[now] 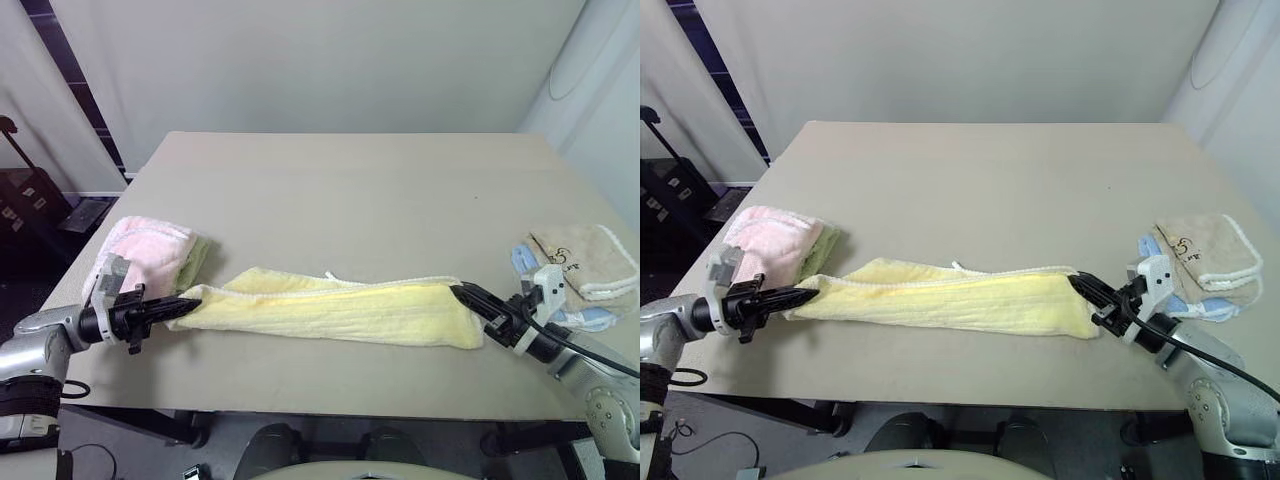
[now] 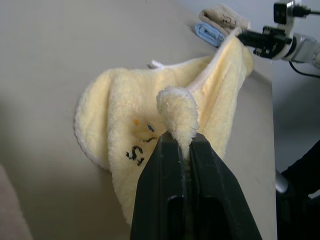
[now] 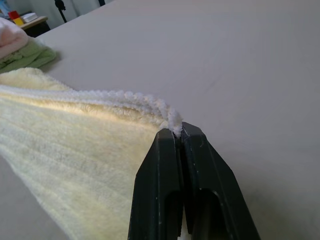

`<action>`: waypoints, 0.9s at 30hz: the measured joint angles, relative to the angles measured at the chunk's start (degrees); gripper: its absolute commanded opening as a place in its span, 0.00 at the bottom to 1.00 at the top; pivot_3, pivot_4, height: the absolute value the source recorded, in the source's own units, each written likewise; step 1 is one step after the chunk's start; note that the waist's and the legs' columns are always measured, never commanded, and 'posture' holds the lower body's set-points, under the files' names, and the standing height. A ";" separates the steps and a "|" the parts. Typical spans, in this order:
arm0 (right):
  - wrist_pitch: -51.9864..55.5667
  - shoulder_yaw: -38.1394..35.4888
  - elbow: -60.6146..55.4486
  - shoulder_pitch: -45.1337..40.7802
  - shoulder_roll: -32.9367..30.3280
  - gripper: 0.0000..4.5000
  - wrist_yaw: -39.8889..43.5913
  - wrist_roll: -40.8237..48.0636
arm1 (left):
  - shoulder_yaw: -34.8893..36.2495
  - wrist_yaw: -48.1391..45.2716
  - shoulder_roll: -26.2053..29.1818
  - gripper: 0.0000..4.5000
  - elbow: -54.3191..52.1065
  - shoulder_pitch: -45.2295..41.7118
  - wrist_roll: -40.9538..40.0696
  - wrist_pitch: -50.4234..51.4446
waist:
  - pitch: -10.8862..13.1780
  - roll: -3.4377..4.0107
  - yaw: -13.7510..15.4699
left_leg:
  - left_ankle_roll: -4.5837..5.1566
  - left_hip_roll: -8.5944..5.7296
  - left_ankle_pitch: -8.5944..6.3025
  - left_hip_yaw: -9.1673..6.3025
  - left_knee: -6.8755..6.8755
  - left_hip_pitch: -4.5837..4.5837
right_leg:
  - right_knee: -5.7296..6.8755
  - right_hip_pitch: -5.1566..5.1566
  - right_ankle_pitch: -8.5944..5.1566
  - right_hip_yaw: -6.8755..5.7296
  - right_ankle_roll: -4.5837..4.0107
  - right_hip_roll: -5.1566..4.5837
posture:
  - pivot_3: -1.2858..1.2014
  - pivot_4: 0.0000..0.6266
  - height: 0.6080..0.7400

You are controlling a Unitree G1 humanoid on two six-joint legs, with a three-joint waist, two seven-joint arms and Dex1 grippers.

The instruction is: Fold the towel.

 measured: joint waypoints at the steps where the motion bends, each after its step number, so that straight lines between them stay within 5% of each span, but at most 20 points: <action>1: -0.02 0.31 0.05 -0.45 0.20 0.00 -0.33 -0.25 | 0.01 0.17 -0.53 0.01 0.01 -0.09 0.21 -0.61 | 0.00 0.00 -0.02 | 0.00 0.00 0.00 0.01 0.00 0.00 | 0.00 0.00 0.01 0.00 -0.01 0.00 | 0.52 0.00 1.00; 27: -0.84 1.57 3.98 -6.00 3.69 0.00 -5.46 -4.01 | 0.58 9.50 -6.28 0.01 14.66 -9.44 6.74 -9.61 | -0.04 -0.05 0.01 | 0.17 0.00 0.10 0.04 0.03 0.00 | 0.06 0.01 0.14 0.00 0.22 0.04 | 0.52 0.00 1.00</action>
